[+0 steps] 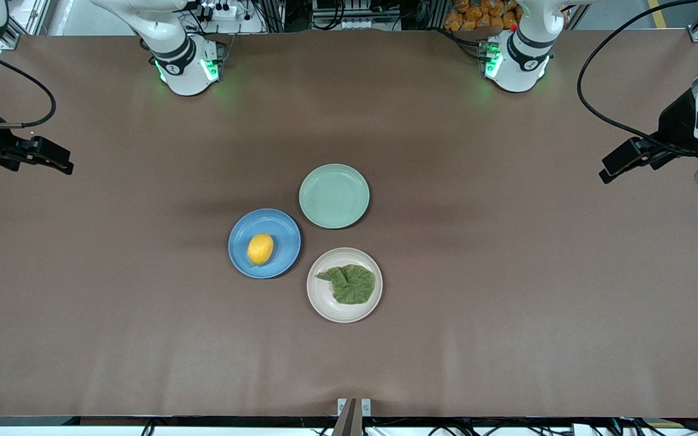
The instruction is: Place lemon and lettuce in plates
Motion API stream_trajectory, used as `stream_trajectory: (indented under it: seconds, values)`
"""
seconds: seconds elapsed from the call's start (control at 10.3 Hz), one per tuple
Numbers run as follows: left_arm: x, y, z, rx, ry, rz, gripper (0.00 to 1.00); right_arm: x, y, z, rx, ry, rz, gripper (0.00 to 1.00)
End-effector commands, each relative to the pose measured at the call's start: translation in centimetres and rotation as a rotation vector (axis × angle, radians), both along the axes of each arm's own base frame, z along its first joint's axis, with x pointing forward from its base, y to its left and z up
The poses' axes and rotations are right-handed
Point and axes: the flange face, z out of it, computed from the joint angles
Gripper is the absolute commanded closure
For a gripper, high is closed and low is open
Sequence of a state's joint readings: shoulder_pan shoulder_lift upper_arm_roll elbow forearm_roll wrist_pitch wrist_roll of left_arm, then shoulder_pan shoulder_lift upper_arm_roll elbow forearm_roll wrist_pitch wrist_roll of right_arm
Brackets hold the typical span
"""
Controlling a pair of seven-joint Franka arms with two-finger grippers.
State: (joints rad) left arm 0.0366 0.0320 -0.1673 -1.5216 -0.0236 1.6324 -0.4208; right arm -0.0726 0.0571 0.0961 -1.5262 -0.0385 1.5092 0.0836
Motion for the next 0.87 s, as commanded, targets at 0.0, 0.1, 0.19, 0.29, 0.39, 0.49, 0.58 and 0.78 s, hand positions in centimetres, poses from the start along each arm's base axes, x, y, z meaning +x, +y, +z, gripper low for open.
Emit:
stream_trajectory:
  seconds: [0.0,0.1,0.19,0.29,0.39,0.49,0.58,0.78]
  values:
    - [-0.2,0.5,0.1,0.042,0.0,-0.021,0.0,0.1,-0.1,0.0,-0.002,-0.023,0.012,0.0]
    - [-0.1,0.4,0.0,0.045,-0.001,-0.056,0.0,0.3,-0.3,0.4,0.0,-0.041,0.008,0.0]
    - [-0.2,0.4,-0.1,0.052,0.0,-0.139,0.0,0.6,0.0,0.8,0.011,-0.06,0.009,0.0]
    - [-0.3,0.6,-0.1,0.055,0.012,-0.171,0.0,0.6,0.5,0.9,0.016,-0.06,0.009,0.0]
    - [-0.4,0.7,-0.2,0.057,0.022,-0.174,0.0,0.6,1.0,0.9,0.043,-0.058,0.013,0.0]
    - [-0.5,0.4,-0.4,0.058,0.038,-0.185,0.0,0.5,1.4,0.9,0.075,-0.052,0.007,0.0]
    - [-0.6,0.1,-0.6,0.061,0.049,-0.191,0.0,0.5,1.6,1.3,0.077,-0.058,0.014,0.0]
    - [-0.6,-0.2,-0.8,0.099,0.063,-0.219,0.0,0.5,1.4,1.2,0.067,-0.055,0.017,0.0]
